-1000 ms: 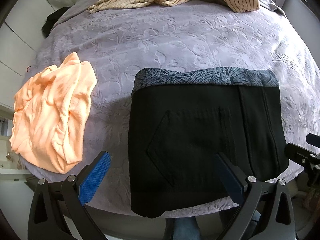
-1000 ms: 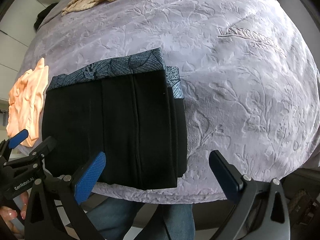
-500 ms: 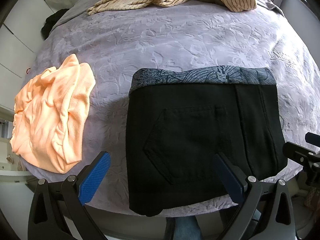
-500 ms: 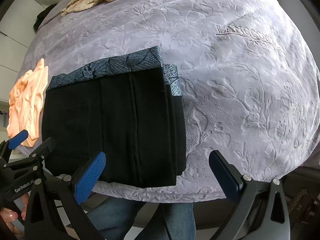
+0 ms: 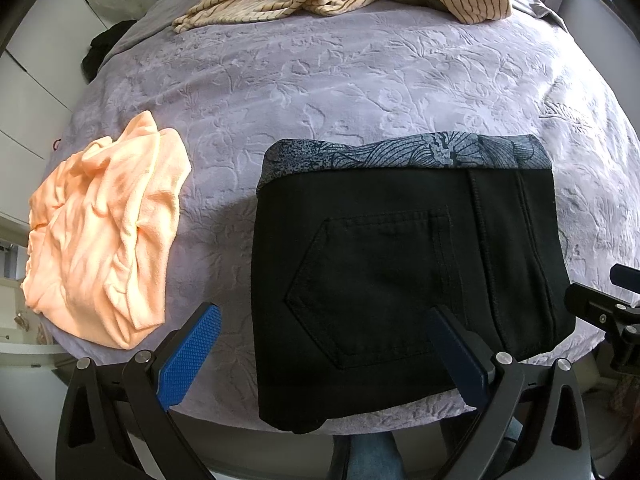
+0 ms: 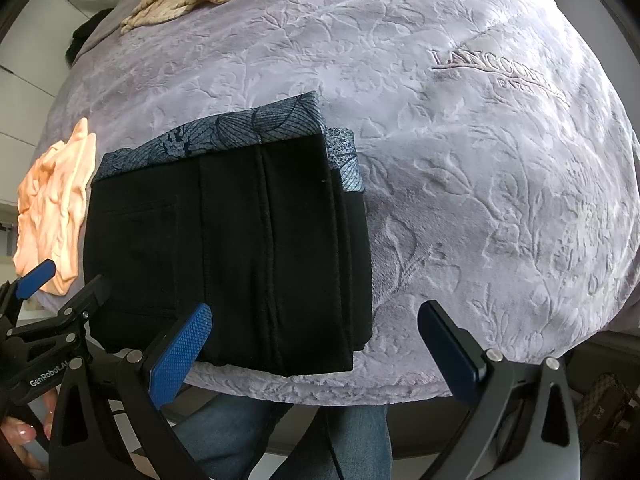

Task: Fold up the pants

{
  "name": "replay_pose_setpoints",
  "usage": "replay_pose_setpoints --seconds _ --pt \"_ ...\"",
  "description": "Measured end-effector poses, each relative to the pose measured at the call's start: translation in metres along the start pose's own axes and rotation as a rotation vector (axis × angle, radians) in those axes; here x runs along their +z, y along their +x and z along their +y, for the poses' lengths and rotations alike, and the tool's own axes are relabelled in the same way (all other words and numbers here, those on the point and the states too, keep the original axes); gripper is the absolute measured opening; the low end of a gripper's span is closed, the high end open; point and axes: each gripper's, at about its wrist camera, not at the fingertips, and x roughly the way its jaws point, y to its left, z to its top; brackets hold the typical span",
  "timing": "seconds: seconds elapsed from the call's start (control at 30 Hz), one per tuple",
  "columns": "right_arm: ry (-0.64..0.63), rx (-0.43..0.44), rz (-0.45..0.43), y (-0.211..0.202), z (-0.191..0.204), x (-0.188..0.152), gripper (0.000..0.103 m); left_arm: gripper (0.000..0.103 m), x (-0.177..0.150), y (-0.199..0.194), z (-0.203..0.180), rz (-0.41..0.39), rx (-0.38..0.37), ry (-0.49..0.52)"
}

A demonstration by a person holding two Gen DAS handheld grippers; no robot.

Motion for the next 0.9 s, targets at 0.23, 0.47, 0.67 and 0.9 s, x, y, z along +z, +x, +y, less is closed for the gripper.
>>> replay_pose_setpoints --seconds 0.23,0.47,0.67,0.9 --pt "-0.002 -0.002 0.004 0.0004 0.0012 0.0011 0.103 0.103 0.0013 -0.0002 0.0014 0.003 -0.003 0.001" --pt "-0.003 -0.004 0.006 0.0013 0.0025 0.0016 0.103 0.103 0.0023 0.0006 0.0011 0.004 -0.007 0.002" --pt "-0.005 -0.006 0.008 0.0023 0.0037 0.0027 0.103 0.103 0.0034 0.0019 0.0003 0.008 -0.007 0.005" --pt "-0.011 -0.009 0.010 0.0030 0.0047 0.0053 0.103 0.103 0.0044 0.0032 0.0009 0.008 -0.012 0.002"
